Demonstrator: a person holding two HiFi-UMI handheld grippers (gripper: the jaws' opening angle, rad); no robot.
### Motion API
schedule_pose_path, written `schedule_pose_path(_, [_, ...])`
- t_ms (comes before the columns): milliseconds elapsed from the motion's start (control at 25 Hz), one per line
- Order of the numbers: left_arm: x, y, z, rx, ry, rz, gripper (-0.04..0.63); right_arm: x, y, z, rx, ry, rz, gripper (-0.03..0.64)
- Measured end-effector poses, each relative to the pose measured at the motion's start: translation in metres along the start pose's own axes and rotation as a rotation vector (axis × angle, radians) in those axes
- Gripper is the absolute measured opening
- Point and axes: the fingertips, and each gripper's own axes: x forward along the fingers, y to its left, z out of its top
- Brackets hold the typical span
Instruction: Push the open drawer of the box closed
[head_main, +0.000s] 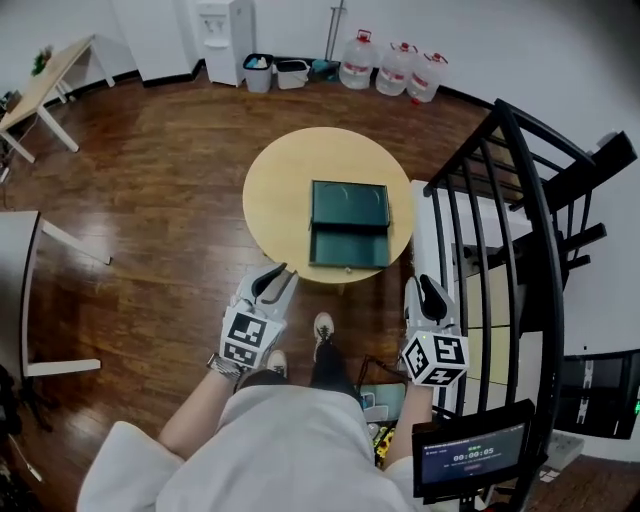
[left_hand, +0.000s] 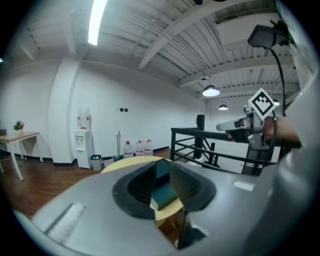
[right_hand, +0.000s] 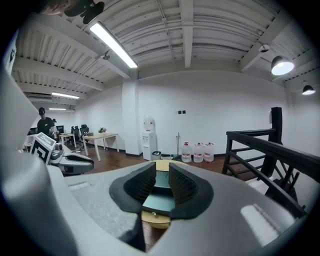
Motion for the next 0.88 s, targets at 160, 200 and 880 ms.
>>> schedule_pose_path(160, [0.03,-0.008,-0.039,0.02,0.088,-0.022,0.109,0.04,-0.011,-0.037,-0.076,0.098,0.072,0.098])
schedule_pose_path(200, [0.036,-0.01,-0.05,0.031,0.118,-0.026,0.109,0.048,-0.016,-0.05,-0.097,0.133,0.086,0.098])
schedule_pose_path(880, [0.095,-0.007,-0.169,-0.11,0.395,0.012,0.123,0.104,-0.047,-0.22,-0.045,0.471,0.192,0.101])
